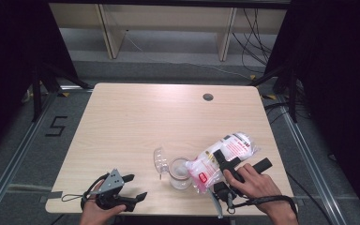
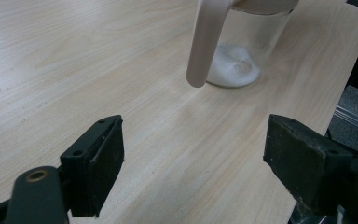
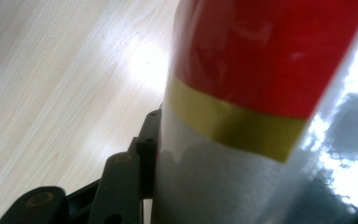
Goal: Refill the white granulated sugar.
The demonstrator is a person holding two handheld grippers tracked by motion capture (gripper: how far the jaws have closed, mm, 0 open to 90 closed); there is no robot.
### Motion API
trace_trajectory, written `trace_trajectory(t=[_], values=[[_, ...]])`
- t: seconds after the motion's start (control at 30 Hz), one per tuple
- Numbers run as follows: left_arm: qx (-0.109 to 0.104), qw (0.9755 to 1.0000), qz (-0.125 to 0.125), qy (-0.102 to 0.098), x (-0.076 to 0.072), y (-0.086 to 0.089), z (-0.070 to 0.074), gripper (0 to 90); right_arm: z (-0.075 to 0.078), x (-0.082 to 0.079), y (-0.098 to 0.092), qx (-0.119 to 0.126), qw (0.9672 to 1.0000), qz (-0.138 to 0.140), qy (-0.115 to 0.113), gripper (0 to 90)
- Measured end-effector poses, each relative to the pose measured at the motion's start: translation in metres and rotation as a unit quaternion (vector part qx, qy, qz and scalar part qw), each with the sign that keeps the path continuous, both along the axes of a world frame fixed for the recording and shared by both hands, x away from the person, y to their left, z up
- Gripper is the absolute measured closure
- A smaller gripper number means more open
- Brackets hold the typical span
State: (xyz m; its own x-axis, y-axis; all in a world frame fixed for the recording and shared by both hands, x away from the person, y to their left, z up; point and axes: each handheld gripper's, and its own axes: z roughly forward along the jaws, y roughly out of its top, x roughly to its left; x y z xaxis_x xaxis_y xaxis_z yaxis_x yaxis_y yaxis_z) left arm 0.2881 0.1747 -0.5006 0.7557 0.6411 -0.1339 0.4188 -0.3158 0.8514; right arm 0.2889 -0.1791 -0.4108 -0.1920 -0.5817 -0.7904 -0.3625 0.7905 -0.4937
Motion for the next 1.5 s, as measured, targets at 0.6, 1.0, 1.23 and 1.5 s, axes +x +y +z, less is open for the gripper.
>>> trace_trajectory(t=[0.6,1.0,1.23,1.5], values=[[-0.002,1.0,0.002,0.002,-0.0003,-0.0001,-0.0001,19.7,0.0002,0.0003,-0.0013,0.002,1.0,0.0,-0.003,59.6],[-0.001,1.0,0.0,0.001,-0.0002,-0.0003,0.0001,19.7,0.0002,-0.0001,0.0009,0.001,1.0,-0.005,-0.004,60.0],[0.004,1.0,-0.006,-0.005,0.0007,0.0004,0.0005,19.7,0.0009,-0.0005,0.0008,-0.005,0.9999,-0.007,-0.006,60.1],[0.01,0.9999,-0.009,-0.008,0.0011,0.0013,0.0011,19.7,0.0003,-0.0001,0.0012,-0.002,0.9999,-0.011,-0.001,60.3]])
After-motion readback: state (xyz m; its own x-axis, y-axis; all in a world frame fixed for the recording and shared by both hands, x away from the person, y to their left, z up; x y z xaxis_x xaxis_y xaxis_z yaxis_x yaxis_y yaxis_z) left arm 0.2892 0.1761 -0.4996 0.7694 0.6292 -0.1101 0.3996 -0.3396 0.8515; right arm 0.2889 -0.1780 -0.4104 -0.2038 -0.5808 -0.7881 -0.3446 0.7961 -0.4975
